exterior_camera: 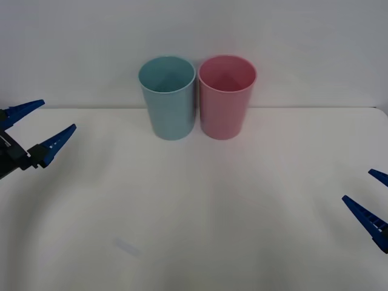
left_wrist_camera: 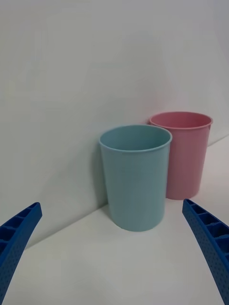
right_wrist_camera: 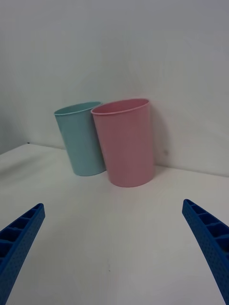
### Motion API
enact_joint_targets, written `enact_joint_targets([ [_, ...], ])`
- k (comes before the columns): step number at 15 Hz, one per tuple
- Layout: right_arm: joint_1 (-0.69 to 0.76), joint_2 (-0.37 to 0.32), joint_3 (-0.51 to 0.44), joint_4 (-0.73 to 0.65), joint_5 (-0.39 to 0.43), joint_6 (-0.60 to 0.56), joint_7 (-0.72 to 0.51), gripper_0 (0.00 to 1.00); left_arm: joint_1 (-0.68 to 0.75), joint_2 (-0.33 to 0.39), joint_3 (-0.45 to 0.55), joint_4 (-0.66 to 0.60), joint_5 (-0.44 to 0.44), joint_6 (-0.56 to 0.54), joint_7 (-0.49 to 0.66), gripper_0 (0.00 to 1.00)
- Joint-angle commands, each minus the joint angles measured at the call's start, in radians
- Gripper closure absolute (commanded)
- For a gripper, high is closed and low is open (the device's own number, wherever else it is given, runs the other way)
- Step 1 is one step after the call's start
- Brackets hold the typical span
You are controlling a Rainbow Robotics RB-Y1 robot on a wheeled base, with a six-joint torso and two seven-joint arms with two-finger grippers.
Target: Grasp the object on the table and drop it into the matching bin: aluminum can to the light blue bin, PET bottle to the pink bin.
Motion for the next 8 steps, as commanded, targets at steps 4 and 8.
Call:
enact_joint_targets([
  [4,0.0,0.0,0.0,0.0,0.0,0.0,0.0,0.0,0.193,0.009,0.041,-0.086,0.066,-0.031,-0.027,0.0],
  [8,0.0,0.0,0.0,0.0,0.0,0.0,0.0,0.0,0.274,0.011,0.056,-0.086,0.109,-0.062,-0.089,0.0],
])
